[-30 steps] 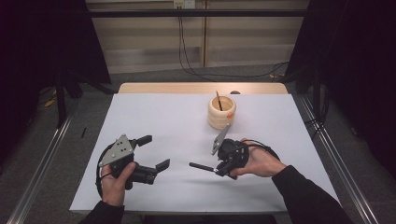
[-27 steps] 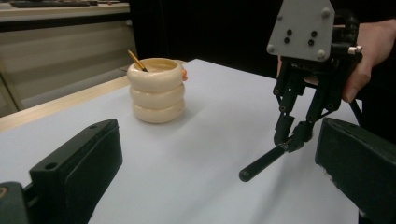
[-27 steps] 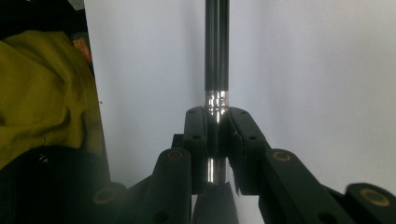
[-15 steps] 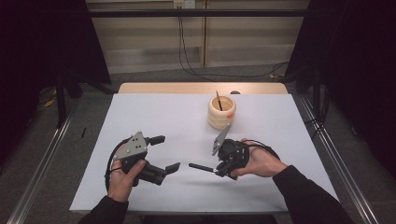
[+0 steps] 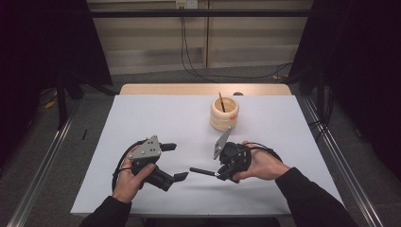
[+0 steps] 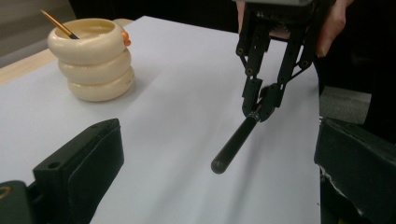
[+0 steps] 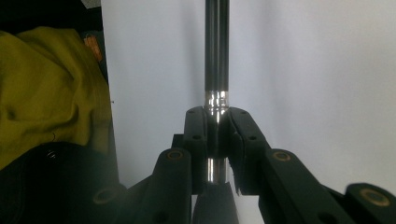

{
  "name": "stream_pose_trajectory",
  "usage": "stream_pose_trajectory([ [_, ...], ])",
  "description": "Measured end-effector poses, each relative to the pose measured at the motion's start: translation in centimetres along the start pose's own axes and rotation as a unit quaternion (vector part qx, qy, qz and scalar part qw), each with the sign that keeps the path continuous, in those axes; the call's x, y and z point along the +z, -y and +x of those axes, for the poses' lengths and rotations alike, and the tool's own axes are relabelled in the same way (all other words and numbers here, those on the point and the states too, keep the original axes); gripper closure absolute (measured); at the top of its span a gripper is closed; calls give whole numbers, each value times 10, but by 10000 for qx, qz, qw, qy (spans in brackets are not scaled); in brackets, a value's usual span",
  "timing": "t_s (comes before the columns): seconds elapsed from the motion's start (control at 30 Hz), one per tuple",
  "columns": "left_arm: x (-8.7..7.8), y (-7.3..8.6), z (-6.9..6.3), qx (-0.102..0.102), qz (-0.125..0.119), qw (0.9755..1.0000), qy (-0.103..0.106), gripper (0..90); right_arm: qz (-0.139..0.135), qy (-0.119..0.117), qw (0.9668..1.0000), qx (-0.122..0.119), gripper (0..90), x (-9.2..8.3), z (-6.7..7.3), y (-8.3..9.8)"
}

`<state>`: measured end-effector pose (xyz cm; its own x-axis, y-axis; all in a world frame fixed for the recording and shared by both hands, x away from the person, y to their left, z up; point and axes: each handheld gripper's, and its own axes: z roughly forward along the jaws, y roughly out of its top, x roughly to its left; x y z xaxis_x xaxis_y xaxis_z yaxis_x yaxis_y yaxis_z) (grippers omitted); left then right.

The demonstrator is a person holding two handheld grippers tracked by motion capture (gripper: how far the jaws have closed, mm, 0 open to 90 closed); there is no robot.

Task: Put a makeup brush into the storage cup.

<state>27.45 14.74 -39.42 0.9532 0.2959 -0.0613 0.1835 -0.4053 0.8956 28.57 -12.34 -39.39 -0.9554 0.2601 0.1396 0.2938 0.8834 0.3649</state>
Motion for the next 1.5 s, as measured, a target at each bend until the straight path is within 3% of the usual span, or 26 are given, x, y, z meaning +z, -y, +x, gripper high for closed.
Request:
stream_pose_trajectory([
  [0.33, 11, -2, -1, 138, 423, 9984, 335, 19, -3, 25, 10000, -88, 789, 4, 2, -4],
  [0.6, 22, -4, 1, 186, 798, 9959, 392, 24, 19, 5, 9998, -206, 789, 5, 2, -7],
  [0.77, 27, -8, 1, 332, 1019, 9930, 499, 25, 33, 19, 9998, -206, 789, 5, 3, -8],
  [1.03, 38, -6, -1, 515, 1405, 9874, 507, 41, 7, 0, 9996, -272, 789, 5, 5, -10],
  [1.13, 40, -6, -1, 430, 1517, 9861, 523, 64, 0, -15, 9994, -341, 789, 6, 4, -10],
  [1.2, 43, -5, -1, 407, 1504, 9865, 494, 74, 3, -2, 9994, -339, 789, 6, 5, -11],
  [1.37, 47, -3, -3, 576, 1641, 9836, 472, 73, 3, -32, 9993, -366, 789, 7, 5, -12],
  [1.43, 49, -3, -4, 722, 1748, 9806, 521, 95, 18, -49, 9993, -367, 789, 8, 5, -12],
  [1.5, 51, -3, -5, 778, 1767, 9799, 500, 111, 14, -28, 9994, -350, 789, 9, 6, -12],
])
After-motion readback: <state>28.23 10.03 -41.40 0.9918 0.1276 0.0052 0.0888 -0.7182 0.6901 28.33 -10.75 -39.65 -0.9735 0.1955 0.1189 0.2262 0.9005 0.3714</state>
